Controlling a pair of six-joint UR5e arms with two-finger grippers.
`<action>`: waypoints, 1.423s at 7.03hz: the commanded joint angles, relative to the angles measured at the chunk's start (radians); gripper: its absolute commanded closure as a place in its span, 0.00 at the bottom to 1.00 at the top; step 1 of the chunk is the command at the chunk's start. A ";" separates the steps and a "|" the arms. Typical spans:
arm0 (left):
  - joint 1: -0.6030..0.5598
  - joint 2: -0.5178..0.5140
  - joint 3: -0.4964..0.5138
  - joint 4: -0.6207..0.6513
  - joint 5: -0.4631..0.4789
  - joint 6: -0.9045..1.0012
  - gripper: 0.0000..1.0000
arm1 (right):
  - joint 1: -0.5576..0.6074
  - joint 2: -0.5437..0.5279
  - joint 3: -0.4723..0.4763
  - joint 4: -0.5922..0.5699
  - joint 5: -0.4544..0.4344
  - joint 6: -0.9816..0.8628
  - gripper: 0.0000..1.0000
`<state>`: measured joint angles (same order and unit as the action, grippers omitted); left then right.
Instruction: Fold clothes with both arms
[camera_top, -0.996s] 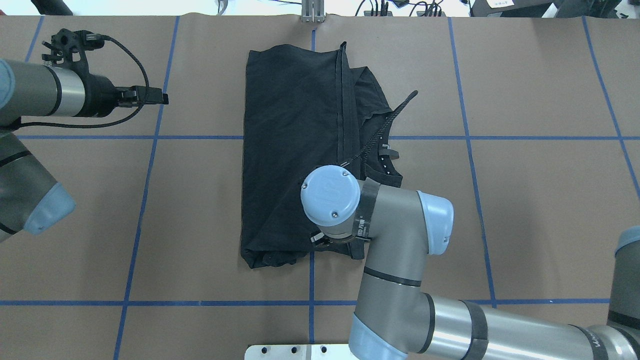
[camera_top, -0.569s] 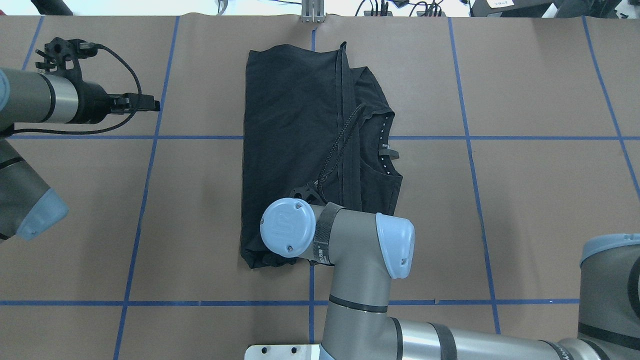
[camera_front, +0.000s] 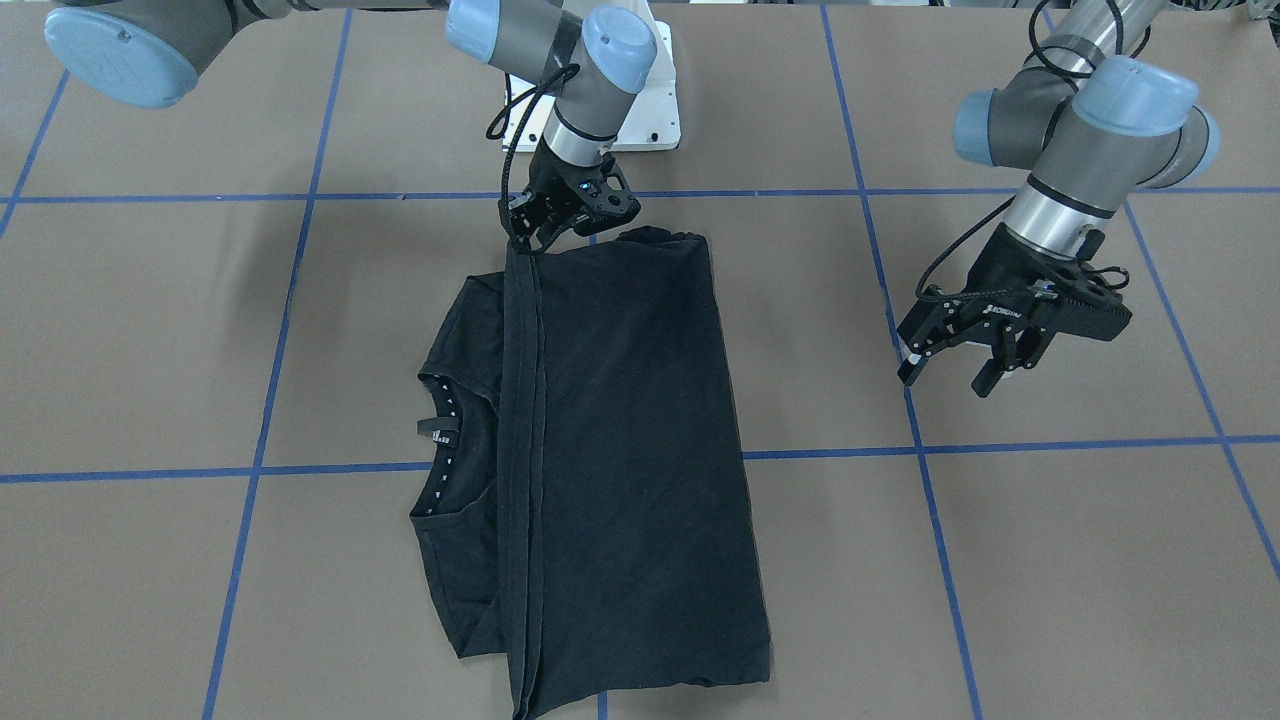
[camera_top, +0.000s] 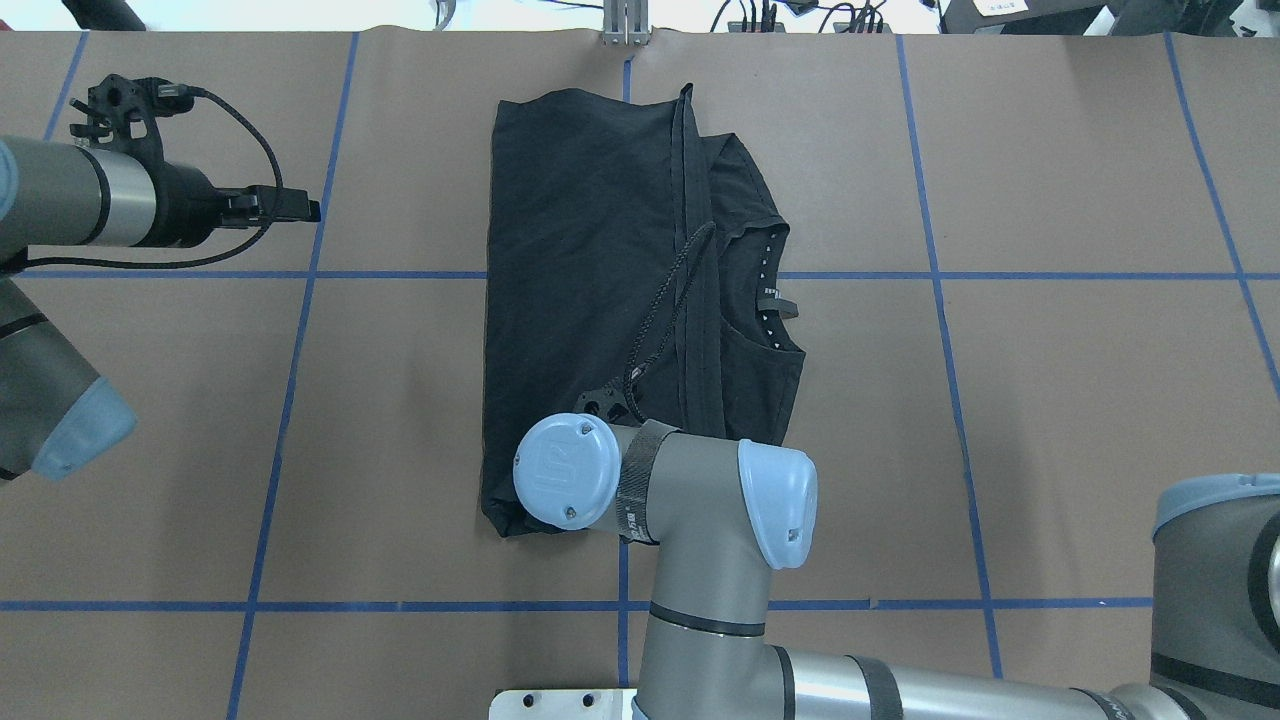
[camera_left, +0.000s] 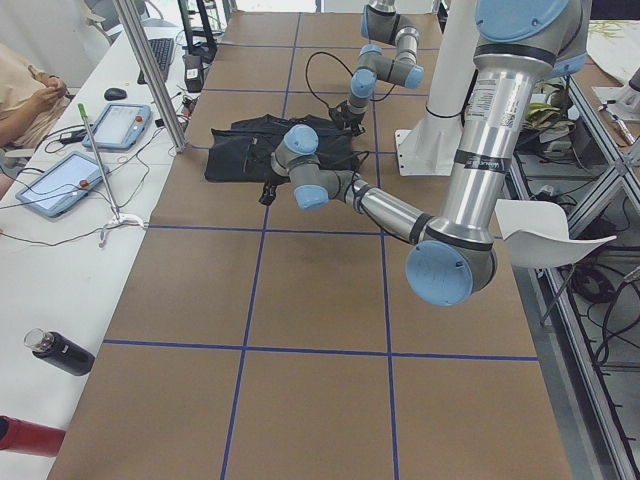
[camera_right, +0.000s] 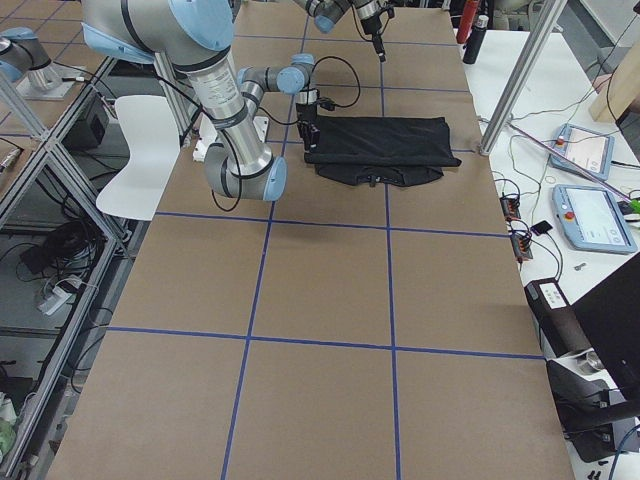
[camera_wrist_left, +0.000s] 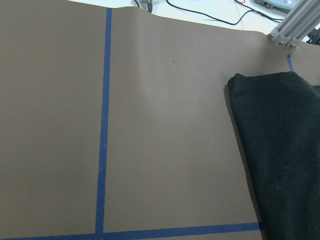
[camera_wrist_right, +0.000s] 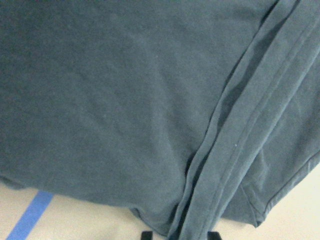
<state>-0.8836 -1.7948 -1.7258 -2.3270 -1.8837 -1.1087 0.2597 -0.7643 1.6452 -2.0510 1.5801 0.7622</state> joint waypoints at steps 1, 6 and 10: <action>0.000 0.000 -0.005 0.001 -0.002 0.000 0.00 | 0.000 -0.001 -0.002 0.000 0.001 -0.009 0.54; -0.001 -0.002 -0.009 0.002 -0.002 0.000 0.00 | 0.000 -0.006 -0.015 0.003 0.003 -0.009 1.00; -0.001 -0.002 -0.020 0.001 -0.026 -0.005 0.00 | 0.045 -0.044 0.056 -0.027 0.020 -0.012 1.00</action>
<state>-0.8851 -1.7962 -1.7438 -2.3262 -1.9077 -1.1129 0.2828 -0.7814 1.6590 -2.0593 1.5941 0.7530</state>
